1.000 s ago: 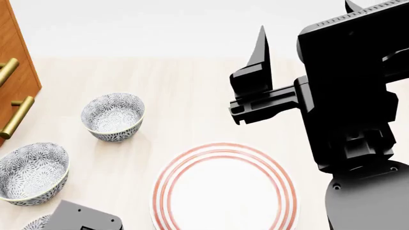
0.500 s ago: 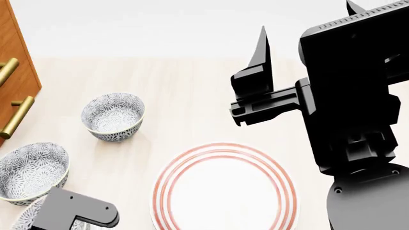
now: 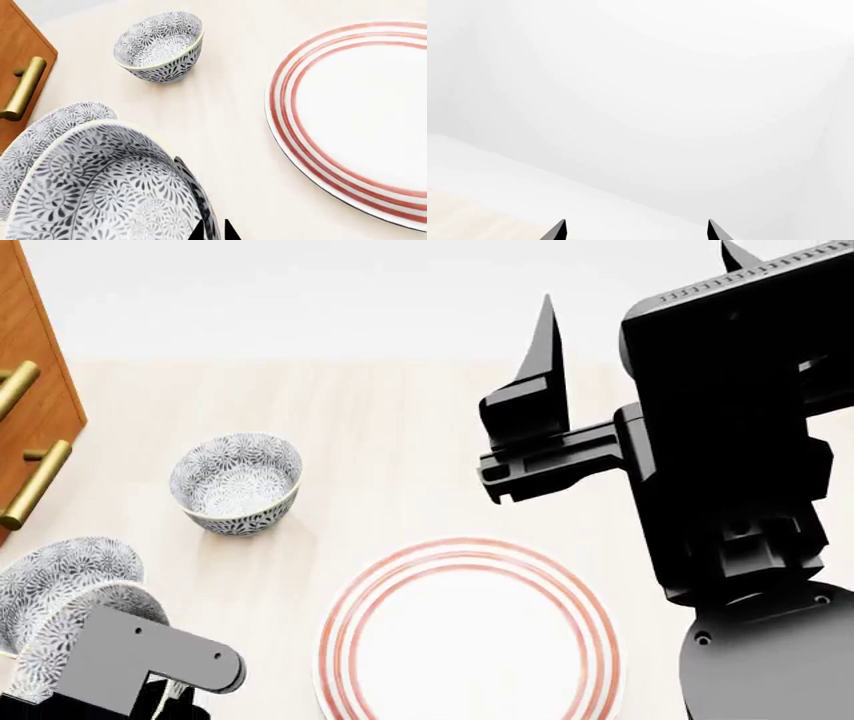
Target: Put the bowl at the front on the plate.
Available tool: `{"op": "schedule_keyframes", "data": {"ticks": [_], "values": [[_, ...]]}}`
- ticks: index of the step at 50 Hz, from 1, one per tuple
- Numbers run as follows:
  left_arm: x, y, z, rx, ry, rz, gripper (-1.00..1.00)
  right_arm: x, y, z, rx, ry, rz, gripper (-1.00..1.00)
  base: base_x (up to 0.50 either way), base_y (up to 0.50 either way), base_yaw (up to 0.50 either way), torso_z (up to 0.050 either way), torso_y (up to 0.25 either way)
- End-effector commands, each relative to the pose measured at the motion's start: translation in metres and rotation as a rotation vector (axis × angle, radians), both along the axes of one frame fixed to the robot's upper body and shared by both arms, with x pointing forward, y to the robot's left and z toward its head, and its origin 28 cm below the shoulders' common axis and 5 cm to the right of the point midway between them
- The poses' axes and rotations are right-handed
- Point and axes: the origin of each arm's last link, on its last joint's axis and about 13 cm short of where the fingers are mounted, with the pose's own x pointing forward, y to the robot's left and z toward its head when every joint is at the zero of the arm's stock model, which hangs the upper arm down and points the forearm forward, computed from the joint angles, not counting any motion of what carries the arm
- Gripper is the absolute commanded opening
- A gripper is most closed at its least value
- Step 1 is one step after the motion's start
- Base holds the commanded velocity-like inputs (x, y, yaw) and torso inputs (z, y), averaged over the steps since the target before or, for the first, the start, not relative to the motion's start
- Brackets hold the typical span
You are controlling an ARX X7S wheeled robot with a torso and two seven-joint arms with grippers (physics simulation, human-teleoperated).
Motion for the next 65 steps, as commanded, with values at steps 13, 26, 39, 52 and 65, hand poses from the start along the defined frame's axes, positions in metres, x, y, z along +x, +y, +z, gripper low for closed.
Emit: {"op": "schedule_keyframes", "data": {"ticks": [13, 26, 39, 52, 65], "values": [[0.001, -0.004, 0.013, 0.001, -0.144, -0.039, -1.0, 0.002, 0.0, 0.001, -0.006, 0.0, 0.008, 1.0, 0.0, 0.0, 0.0, 0.0, 0.0], [0.004, -0.008, 0.021, 0.029, -0.249, -0.073, -1.0, 0.002, 0.0, 0.001, -0.009, -0.001, 0.013, 1.0, 0.0, 0.0, 0.0, 0.0, 0.0], [0.01, -0.011, 0.036, 0.016, -0.317, -0.088, -1.0, 0.003, 0.002, 0.002, -0.011, -0.006, 0.02, 1.0, 0.0, 0.0, 0.0, 0.0, 0.0], [0.017, -0.011, 0.052, -0.002, -0.344, -0.134, -1.0, 0.004, 0.002, 0.003, -0.013, -0.01, 0.025, 1.0, 0.0, 0.0, 0.0, 0.0, 0.001], [0.024, -0.016, 0.059, 0.013, -0.37, -0.188, -1.0, 0.005, 0.002, 0.002, -0.01, -0.015, 0.039, 1.0, 0.0, 0.0, 0.0, 0.0, 0.0]]}}
